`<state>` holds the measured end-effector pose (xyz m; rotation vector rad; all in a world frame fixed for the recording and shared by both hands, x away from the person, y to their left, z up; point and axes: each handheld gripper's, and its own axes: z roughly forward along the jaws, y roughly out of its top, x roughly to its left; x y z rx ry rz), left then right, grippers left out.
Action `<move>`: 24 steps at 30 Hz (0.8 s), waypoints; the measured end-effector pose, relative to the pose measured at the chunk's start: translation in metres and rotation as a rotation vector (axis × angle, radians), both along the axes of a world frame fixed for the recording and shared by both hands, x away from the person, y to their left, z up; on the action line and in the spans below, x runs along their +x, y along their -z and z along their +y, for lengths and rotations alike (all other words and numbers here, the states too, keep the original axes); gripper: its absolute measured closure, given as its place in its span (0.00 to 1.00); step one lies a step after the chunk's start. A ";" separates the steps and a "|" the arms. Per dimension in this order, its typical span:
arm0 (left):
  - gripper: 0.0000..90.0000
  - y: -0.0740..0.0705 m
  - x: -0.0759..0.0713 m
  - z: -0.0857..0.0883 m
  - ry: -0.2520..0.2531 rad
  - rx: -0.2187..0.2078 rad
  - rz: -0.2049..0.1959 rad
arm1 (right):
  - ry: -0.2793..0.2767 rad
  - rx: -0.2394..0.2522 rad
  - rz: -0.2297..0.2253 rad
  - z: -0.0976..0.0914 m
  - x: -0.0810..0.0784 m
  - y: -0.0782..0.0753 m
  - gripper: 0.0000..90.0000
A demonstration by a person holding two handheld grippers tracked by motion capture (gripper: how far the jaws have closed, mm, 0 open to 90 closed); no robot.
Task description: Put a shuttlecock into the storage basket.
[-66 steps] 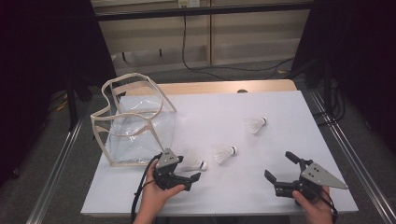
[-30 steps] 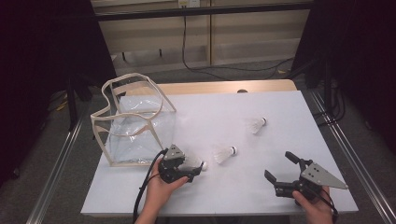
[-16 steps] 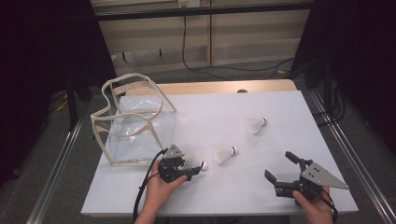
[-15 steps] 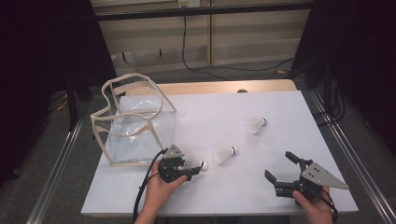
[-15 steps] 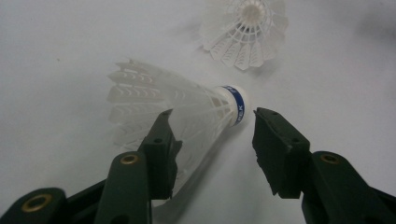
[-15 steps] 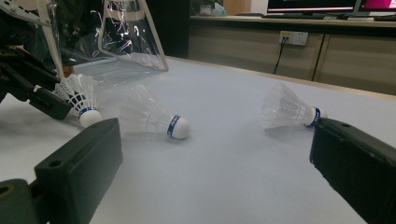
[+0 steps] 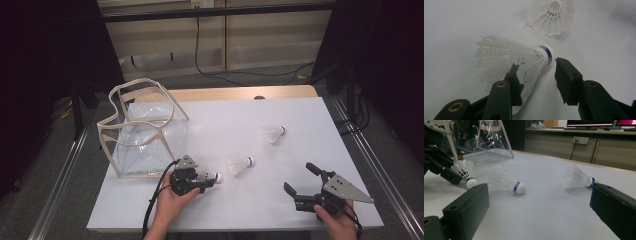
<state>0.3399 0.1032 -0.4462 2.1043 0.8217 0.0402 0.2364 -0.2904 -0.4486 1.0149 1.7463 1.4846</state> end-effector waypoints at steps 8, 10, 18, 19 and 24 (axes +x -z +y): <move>0.74 0.001 0.000 -0.001 0.007 0.003 0.003 | 0.000 0.001 0.001 0.000 0.000 0.000 0.02; 0.77 0.001 0.000 -0.001 0.003 0.005 0.000 | 0.001 0.002 0.001 0.000 0.000 0.000 0.02; 0.81 0.000 0.000 0.000 0.004 0.002 0.010 | 0.002 0.003 0.000 0.000 0.000 0.000 0.02; 0.81 0.000 0.000 0.000 0.005 0.004 0.010 | 0.002 0.003 0.000 0.000 0.000 0.000 0.02; 0.84 -0.001 -0.001 0.000 0.004 0.007 0.024 | 0.002 0.004 -0.002 0.000 0.000 0.000 0.02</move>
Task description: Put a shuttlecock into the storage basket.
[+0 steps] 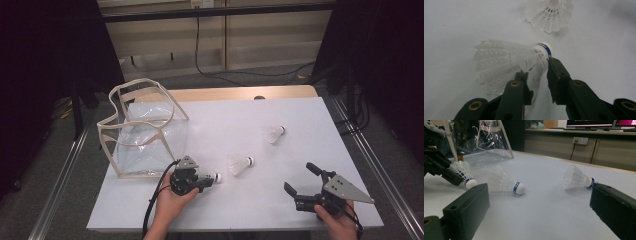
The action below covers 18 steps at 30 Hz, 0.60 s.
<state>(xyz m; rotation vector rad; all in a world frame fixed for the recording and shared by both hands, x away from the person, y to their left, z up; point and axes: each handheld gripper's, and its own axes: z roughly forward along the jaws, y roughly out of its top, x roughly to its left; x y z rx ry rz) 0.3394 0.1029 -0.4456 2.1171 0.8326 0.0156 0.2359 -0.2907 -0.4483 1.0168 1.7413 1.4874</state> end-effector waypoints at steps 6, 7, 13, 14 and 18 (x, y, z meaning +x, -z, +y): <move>0.85 -0.001 0.000 -0.001 0.010 -0.002 0.019 | 0.000 -0.001 -0.001 0.000 0.000 0.000 0.02; 0.85 -0.001 0.000 -0.001 0.011 -0.001 0.019 | 0.000 -0.001 -0.001 0.000 0.000 0.000 0.02; 0.88 -0.003 -0.001 -0.001 0.008 -0.001 0.034 | 0.001 0.001 -0.002 0.000 0.000 0.000 0.02; 0.88 -0.003 -0.001 -0.001 0.009 -0.005 0.034 | 0.002 0.000 -0.002 0.000 0.000 0.000 0.03; 0.90 -0.005 -0.001 0.000 0.010 -0.023 0.040 | 0.002 0.000 -0.002 0.000 0.000 0.000 0.03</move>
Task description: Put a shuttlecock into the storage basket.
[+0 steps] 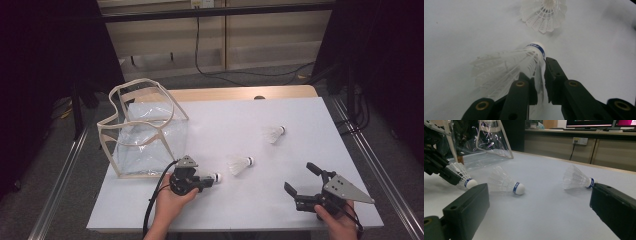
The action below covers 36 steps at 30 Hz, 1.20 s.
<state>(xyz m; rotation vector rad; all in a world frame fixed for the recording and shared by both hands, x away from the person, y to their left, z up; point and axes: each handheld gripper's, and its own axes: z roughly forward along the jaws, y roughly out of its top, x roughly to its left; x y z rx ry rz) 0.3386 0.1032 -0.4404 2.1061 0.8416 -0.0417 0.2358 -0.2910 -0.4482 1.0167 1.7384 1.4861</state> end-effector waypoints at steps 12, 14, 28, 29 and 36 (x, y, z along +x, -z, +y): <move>0.97 -0.005 -0.002 -0.003 0.013 0.014 0.027 | 0.002 0.003 -0.004 -0.001 0.000 0.000 0.02; 0.97 -0.007 -0.002 -0.003 0.023 0.015 0.028 | 0.000 0.002 -0.004 -0.001 -0.001 -0.001 0.02; 0.98 -0.019 0.001 -0.004 0.014 0.014 0.060 | 0.005 0.008 -0.007 -0.003 -0.001 -0.001 0.02; 0.98 -0.019 0.001 -0.003 0.013 0.016 0.065 | 0.005 0.009 -0.005 -0.003 -0.001 -0.001 0.03; 0.98 -0.022 0.002 -0.001 0.008 0.021 0.074 | 0.002 0.008 -0.005 -0.002 -0.001 -0.001 0.03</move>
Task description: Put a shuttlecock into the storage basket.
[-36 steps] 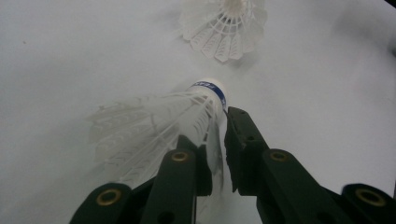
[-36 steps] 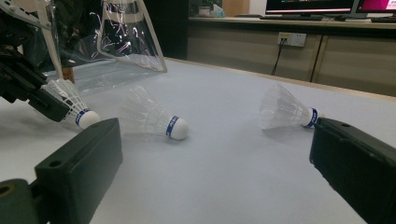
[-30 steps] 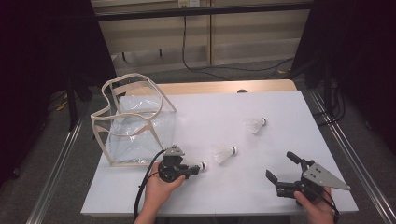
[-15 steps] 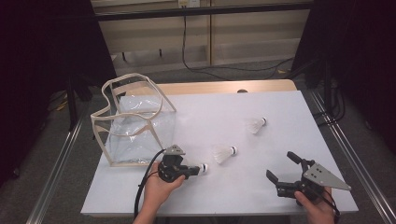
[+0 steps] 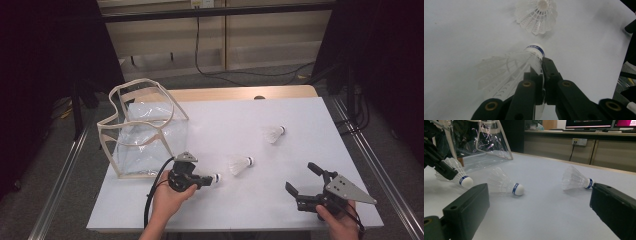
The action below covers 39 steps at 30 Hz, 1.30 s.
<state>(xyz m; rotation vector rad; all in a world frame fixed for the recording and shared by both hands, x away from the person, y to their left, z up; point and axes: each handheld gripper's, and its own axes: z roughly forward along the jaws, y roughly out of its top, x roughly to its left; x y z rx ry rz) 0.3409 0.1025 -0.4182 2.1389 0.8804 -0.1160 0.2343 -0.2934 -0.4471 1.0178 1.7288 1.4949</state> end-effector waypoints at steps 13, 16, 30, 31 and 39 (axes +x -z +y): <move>0.99 -0.008 0.002 -0.002 0.025 0.001 0.018 | 0.002 0.005 0.002 -0.001 0.000 0.000 0.03; 0.99 -0.011 0.003 -0.001 0.028 -0.003 0.028 | 0.002 0.006 0.001 -0.001 0.000 0.000 0.02; 0.99 -0.027 0.010 -0.001 0.039 0.016 0.033 | -0.001 0.008 -0.002 -0.001 0.001 0.000 0.03; 0.99 -0.028 0.010 -0.002 0.035 0.022 0.032 | -0.001 0.008 -0.003 -0.001 0.001 0.000 0.03; 1.00 -0.032 0.013 -0.001 0.035 0.023 0.046 | 0.005 0.009 0.001 -0.002 0.001 0.000 0.03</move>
